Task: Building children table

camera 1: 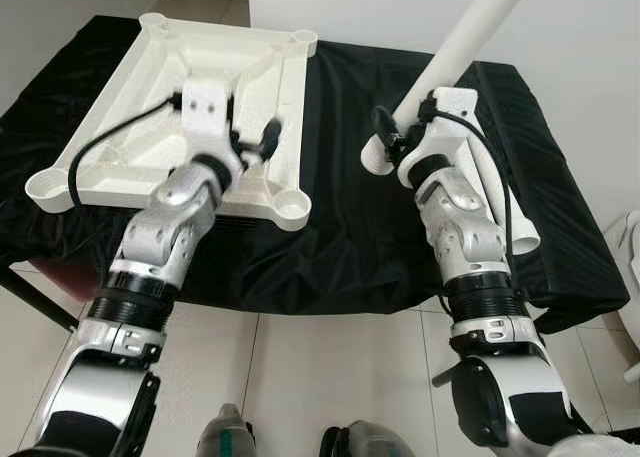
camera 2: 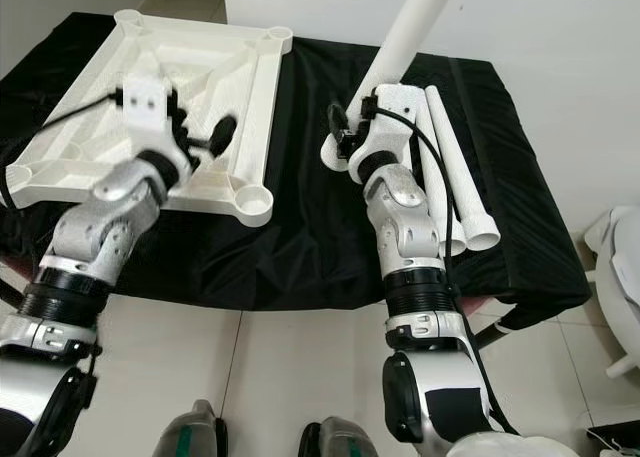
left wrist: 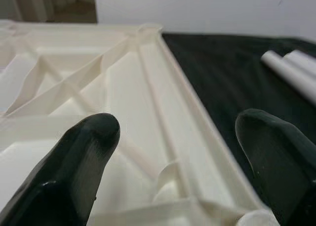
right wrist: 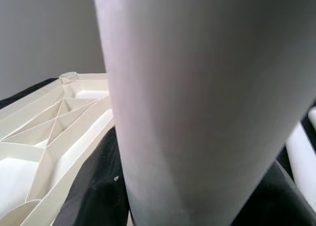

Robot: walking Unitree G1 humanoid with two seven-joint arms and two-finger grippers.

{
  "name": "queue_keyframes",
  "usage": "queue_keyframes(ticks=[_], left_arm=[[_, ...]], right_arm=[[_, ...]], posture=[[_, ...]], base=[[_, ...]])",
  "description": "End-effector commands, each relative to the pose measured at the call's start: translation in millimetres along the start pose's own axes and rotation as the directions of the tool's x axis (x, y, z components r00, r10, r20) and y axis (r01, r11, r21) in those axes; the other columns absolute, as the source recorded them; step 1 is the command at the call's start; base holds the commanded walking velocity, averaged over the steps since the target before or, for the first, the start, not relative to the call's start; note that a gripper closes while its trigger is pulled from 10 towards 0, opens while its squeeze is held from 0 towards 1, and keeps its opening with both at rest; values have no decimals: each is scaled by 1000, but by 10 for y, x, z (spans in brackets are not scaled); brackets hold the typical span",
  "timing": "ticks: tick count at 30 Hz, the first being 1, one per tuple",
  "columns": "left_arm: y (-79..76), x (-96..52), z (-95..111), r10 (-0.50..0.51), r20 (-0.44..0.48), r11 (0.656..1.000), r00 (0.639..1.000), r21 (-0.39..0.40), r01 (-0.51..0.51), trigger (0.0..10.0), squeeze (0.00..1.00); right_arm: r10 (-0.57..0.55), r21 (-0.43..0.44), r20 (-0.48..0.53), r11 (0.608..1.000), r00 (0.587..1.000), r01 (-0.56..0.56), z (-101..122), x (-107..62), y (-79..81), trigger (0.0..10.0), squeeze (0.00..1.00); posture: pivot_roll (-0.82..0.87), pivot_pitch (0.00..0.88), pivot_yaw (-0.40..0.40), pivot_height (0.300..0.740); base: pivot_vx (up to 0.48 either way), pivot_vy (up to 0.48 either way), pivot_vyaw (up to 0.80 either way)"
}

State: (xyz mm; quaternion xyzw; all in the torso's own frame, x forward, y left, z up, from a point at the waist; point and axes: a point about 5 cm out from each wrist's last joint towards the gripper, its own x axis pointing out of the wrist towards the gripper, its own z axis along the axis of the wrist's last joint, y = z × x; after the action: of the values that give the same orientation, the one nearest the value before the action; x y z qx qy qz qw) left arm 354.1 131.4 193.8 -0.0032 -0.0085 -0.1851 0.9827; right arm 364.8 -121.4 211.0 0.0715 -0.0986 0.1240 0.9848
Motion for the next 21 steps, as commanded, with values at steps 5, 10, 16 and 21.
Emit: queue_keyframes(ticks=[5,10,16,21], left_arm=[[30,-98,-227,-77,-79,978,994,190,90,10000,0],[55,-141,-313,-142,-124,962,982,218,166,10000,0],[-11,-193,-432,-253,-202,917,946,261,301,10000,0],[-115,-261,-531,-370,-280,860,886,256,441,10000,0]], right_arm=[[32,-8,17,999,999,-32,-2,-40,4,10000,0],[33,-18,21,999,999,-33,0,-45,-23,10000,0],[33,-39,26,999,999,-32,8,-40,-48,10000,0],[33,-51,27,998,999,-32,16,-35,-63,10000,0]], posture=[[36,0,-40,740],[32,0,-41,740],[28,0,-44,740],[25,0,-43,740]], base=[[0,0,0],[0,0,0],[0,0,0],[0,0,0]])
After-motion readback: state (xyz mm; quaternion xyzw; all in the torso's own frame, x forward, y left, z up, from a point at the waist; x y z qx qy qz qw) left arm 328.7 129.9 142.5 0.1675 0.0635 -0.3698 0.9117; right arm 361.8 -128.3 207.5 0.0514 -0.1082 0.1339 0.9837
